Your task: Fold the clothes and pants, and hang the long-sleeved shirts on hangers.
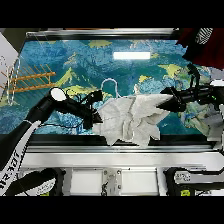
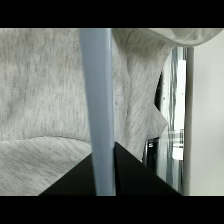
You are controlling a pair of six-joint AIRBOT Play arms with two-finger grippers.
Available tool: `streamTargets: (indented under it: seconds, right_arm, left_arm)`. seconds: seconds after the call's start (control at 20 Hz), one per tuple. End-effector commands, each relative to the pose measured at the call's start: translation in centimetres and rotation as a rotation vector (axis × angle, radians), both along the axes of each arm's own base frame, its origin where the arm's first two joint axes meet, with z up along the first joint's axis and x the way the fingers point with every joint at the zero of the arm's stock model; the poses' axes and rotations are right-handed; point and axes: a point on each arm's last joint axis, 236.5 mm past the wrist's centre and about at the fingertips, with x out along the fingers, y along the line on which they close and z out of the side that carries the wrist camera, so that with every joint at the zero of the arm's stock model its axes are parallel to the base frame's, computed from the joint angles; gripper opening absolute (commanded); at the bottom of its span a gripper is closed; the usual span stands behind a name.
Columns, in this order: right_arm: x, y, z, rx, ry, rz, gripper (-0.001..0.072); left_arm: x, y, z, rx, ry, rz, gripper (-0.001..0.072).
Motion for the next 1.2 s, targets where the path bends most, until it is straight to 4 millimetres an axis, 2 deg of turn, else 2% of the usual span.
streamTargets:
  seconds: [0.0, 0.35, 0.45, 0.5, 0.55, 0.6, 0.65, 1.15]
  right_arm:
    - [-0.04, -0.05, 0.00, 0.001, 0.002, 0.001, 0.0589]
    - [0.13, 0.07, 0.38, 0.019, -0.003, -0.005, 0.0588]
    - [0.12, 0.06, 0.37, 0.018, -0.003, -0.005, 0.0557]
    - [0.12, 0.06, 0.37, 0.018, -0.003, -0.005, 0.0511]
    - [0.11, 0.06, 0.36, 0.018, -0.003, -0.004, 0.0312]
    - [0.12, 0.05, 0.36, 0.018, -0.003, -0.005, 0.0075]
    - [0.13, 0.05, 0.37, 0.018, -0.004, -0.005, 0.0024]
    - [0.37, 0.05, 0.26, 0.013, -0.006, -0.015, 0.0023]
  left_arm:
    - [0.04, -0.04, 0.01, -0.001, -0.001, 0.001, 0.0023]
    - [0.03, -0.04, 0.01, -0.001, 0.000, 0.000, 0.0023]
    - [0.03, -0.04, 0.01, -0.001, 0.000, 0.000, 0.0023]
    - [0.03, -0.04, 0.01, -0.001, 0.000, 0.000, 0.0023]
    - [0.04, -0.04, 0.01, -0.001, -0.001, 0.001, 0.0023]
    - [0.05, -0.04, 0.01, -0.001, -0.001, 0.001, 0.0023]
    - [0.05, -0.04, 0.01, -0.001, -0.001, 0.001, 0.0023]
    - [0.32, 0.10, -0.15, 0.008, -0.012, 0.006, 0.0023]
